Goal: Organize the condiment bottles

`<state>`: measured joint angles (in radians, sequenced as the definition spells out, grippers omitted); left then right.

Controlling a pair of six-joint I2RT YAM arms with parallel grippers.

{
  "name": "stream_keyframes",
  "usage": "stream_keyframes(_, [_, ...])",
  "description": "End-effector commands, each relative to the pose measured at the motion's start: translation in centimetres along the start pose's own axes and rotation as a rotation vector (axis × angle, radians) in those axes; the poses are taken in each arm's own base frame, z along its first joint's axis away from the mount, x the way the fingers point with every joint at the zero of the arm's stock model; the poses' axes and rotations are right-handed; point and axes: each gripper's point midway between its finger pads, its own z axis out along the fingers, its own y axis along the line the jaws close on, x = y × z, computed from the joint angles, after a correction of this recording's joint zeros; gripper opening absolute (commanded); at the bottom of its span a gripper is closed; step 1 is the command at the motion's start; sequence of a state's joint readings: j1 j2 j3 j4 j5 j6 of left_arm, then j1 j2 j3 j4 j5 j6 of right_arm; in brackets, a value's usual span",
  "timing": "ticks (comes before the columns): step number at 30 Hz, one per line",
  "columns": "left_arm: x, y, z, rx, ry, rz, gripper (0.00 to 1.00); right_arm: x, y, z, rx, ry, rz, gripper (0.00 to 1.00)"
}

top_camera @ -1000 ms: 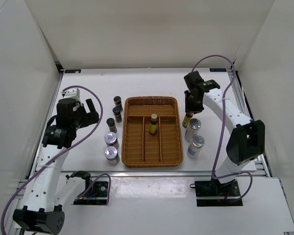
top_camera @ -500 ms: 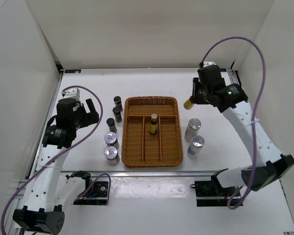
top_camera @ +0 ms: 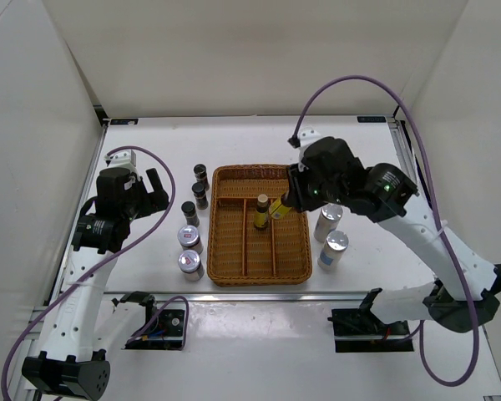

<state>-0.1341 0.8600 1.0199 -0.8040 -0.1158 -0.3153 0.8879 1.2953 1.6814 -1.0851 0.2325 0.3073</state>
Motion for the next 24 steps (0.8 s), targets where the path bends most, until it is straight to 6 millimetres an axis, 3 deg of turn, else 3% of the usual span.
stream_keyframes(1, [0.1,-0.1,-0.3,0.007,-0.008,-0.001,1.00,-0.2,2.1,-2.0,-0.080,-0.070,-0.009,0.01])
stream_keyframes(5, [0.1,-0.1,-0.3,0.007,-0.008,-0.001,1.00,1.7,3.2,0.2,-0.093,-0.028,-0.001,0.01])
stream_keyframes(6, [0.1,-0.1,-0.3,0.007,-0.008,-0.001,1.00,2.9,3.6,1.2,-0.102,0.006,-0.001,0.01])
stream_keyframes(9, [0.1,-0.1,-0.3,0.007,-0.008,-0.001,1.00,3.7,4.5,3.1,-0.109,0.010,0.004,0.01])
stream_keyframes(11, [0.1,-0.1,-0.3,0.007,-0.008,-0.001,1.00,4.8,4.9,5.1,-0.096,0.034,0.006,0.01])
stream_keyframes(14, [0.1,-0.1,-0.3,0.007,-0.008,-0.001,1.00,5.6,5.1,7.3,-0.078,0.041,0.026,0.01])
stream_keyframes(19, [0.1,-0.2,-0.3,0.015,-0.005,-0.001,1.00,6.7,6.0,9.4,-0.068,0.077,0.011,0.01])
stream_keyframes(24, [0.1,-0.2,-0.3,0.015,-0.005,-0.001,1.00,7.7,5.6,11.7,0.004,0.117,-0.008,0.01])
